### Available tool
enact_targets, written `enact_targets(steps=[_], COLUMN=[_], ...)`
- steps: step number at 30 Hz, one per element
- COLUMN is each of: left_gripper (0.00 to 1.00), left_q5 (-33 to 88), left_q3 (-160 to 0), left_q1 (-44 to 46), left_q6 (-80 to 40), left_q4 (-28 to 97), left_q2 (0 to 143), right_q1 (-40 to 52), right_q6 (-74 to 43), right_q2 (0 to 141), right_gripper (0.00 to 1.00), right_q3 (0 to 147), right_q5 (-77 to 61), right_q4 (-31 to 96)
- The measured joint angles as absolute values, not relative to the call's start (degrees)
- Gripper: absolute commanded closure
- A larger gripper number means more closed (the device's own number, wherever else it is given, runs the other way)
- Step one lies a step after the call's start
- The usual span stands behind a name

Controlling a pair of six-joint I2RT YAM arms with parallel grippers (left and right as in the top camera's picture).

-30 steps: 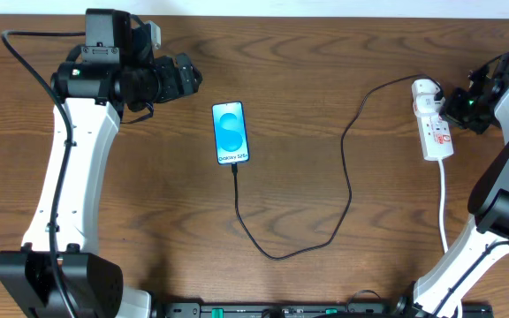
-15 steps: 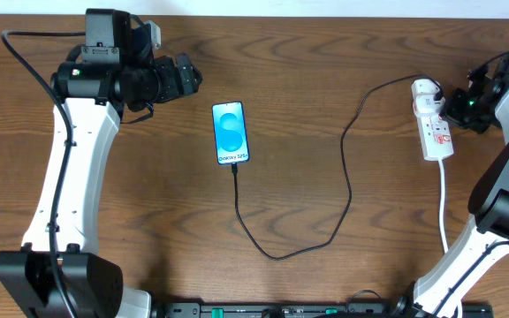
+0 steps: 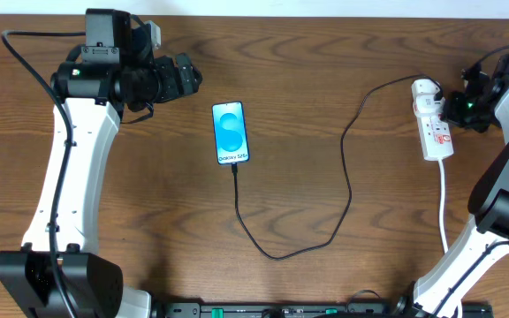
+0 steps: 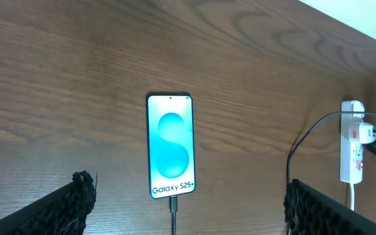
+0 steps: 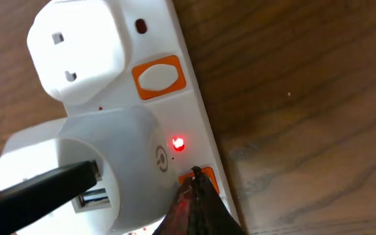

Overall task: Plug charger to phone and switch on socket
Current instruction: 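Lift the right gripper up off the power strip switch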

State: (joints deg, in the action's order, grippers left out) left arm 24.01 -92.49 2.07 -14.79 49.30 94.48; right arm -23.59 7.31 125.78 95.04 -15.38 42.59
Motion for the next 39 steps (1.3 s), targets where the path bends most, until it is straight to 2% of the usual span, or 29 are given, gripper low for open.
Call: enact_targets(steps=[6,13,28,39], left_gripper=[0.06,0.06,0.06,0.06], left_q5=[24.01,24.01,24.01,24.01], left_q3=[-92.49,-92.49,-92.49,-92.49], left_q1=[2.07,2.07,2.07,2.07], left_q6=[-14.79,-14.79,-14.79,-14.79], left_q4=[49.30,49.30,49.30,49.32], left_q2=[94.48,94.48,94.48,94.48], right_q1=[-23.59,-23.59,-24.21,-25.15], right_q6=[11.79,12.95,3.42,0.01], right_q2=[125.78,125.78,127.46,128.99], right_gripper=[0.99,0.94,0.92,0.82], right_q3=[95.04,95.11,98.43,107.57], right_q5=[-15.27,-15.09,-16.32,-20.78], right_q4=[42.61,42.57,44.36,49.41])
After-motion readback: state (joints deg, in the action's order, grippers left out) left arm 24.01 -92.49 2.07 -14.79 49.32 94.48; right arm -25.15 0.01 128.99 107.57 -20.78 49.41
